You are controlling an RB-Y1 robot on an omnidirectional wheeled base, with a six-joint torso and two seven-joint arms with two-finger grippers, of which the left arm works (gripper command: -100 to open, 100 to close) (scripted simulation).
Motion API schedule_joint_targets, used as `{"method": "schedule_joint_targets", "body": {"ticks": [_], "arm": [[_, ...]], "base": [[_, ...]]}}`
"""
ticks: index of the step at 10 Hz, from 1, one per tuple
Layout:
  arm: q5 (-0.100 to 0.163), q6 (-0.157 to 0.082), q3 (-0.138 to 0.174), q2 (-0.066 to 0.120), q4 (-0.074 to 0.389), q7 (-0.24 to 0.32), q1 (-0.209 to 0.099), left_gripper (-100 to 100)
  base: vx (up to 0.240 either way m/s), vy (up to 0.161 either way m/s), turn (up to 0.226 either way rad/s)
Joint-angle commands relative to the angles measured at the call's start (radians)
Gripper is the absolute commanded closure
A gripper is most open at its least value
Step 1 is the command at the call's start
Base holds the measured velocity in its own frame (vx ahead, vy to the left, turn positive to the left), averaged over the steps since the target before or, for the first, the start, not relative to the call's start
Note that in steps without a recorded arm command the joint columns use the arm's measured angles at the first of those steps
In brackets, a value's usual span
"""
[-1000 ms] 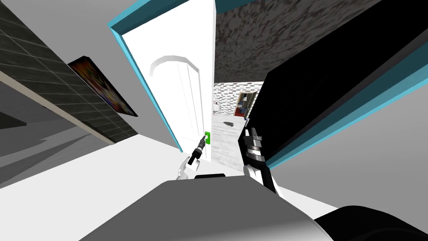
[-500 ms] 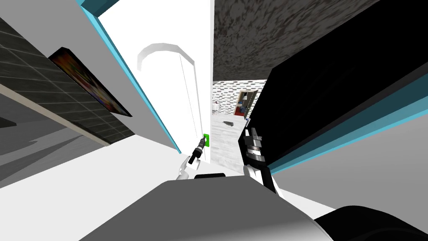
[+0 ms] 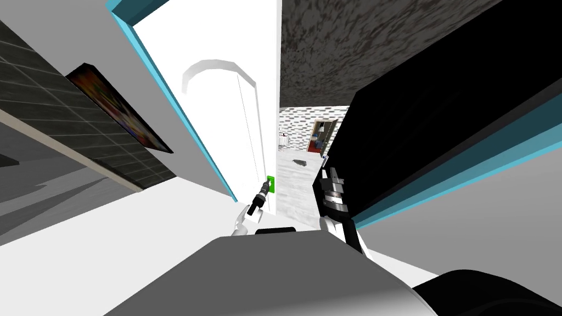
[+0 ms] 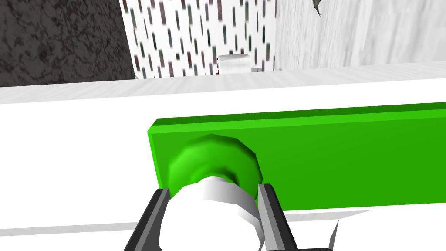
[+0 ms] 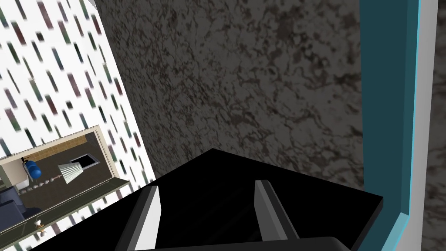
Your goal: Push the door open
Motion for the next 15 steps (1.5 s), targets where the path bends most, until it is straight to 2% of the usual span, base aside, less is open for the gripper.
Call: {"method": "schedule_joint_targets", "body": {"ticks": [1,5,12,13,15], "arm": [[0.003,0.0,0.018,0.01,-0.002,-0.002,-0.007,100],[0.007,-0.001,0.053,0.019,0.009,-0.01,-0.016,100],[0.018,-0.001,0.143,0.027,0.039,-0.03,-0.039,100],[0.019,0.003,0.129,0.029,0.031,-0.024,-0.031,-100],[0.02,0.004,0.126,0.028,0.027,-0.023,-0.027,-100]], "base": [[0.156,-0.068,0.047],[0.152,-0.104,0.05],[0.149,-0.122,0.08],[-0.072,-0.033,0.048],[-0.168,-0.013,0.008]]}}
